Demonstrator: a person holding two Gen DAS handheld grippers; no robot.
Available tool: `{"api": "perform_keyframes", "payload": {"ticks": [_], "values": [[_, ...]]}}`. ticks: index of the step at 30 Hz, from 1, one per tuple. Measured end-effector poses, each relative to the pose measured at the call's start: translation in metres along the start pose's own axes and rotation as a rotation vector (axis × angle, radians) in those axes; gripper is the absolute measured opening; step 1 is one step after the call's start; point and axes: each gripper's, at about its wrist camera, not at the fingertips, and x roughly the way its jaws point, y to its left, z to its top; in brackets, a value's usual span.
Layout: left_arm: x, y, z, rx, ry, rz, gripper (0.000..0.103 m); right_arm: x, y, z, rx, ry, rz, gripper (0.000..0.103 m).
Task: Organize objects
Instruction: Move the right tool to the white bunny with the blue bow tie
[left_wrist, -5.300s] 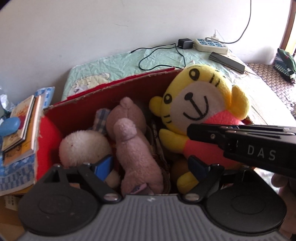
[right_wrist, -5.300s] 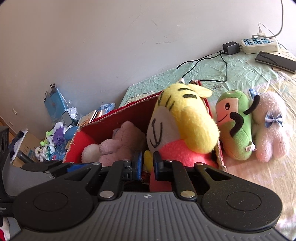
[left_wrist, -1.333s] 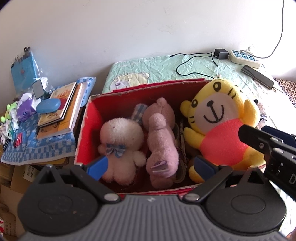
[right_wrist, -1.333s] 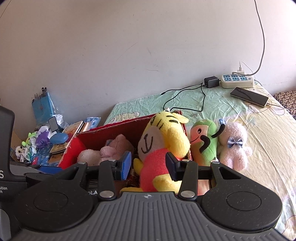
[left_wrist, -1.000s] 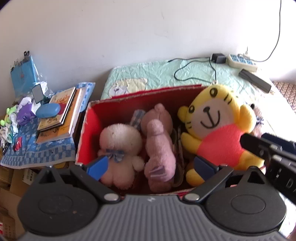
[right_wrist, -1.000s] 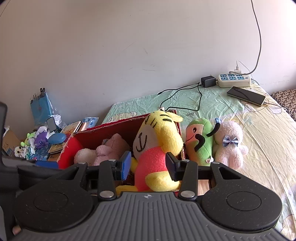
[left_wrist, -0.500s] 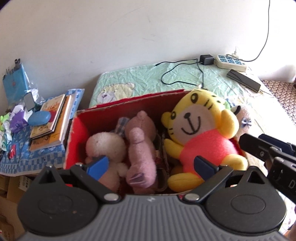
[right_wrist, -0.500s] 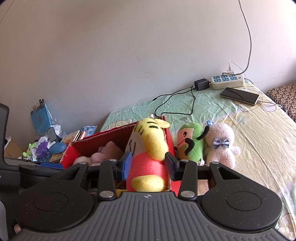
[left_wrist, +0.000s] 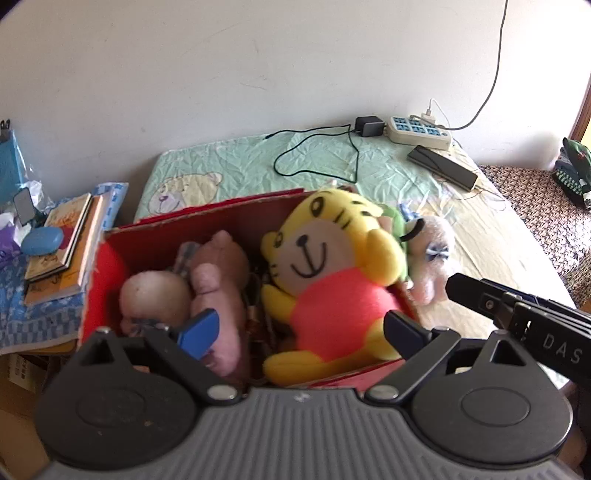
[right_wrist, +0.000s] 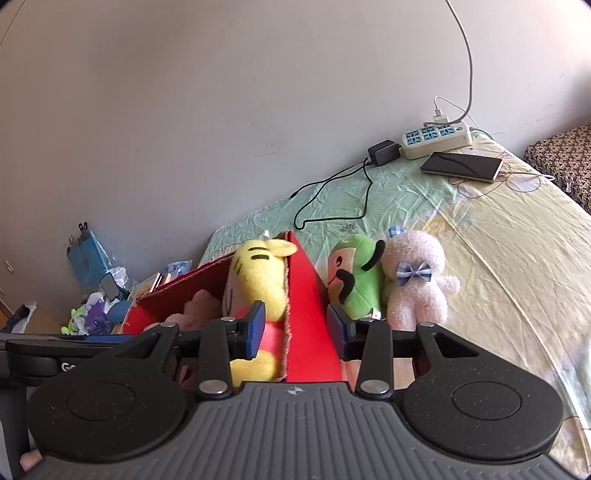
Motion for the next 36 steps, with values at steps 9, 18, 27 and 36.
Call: {"api": "perform_keyframes", "payload": {"ticks": [9, 18, 27, 36], "values": [[-0.007, -0.048, 0.006, 0.038, -0.047, -0.036, 0.095, -0.002, -0.049, 0.016, 0.037, 0.034, -0.015, 0.035], [0.004, -0.108, 0.004, 0.096, -0.056, -0.143, 0.094, 0.003, -0.11, 0.026, 0.094, 0.117, -0.014, 0.029], [0.036, -0.154, -0.015, 0.16, -0.028, -0.233, 0.095, 0.026, -0.172, 0.03, 0.21, 0.234, 0.024, 0.028], [0.1, -0.167, -0.032, 0.103, 0.082, -0.247, 0.096, 0.063, -0.19, 0.035, 0.183, 0.346, 0.113, 0.028]]}}
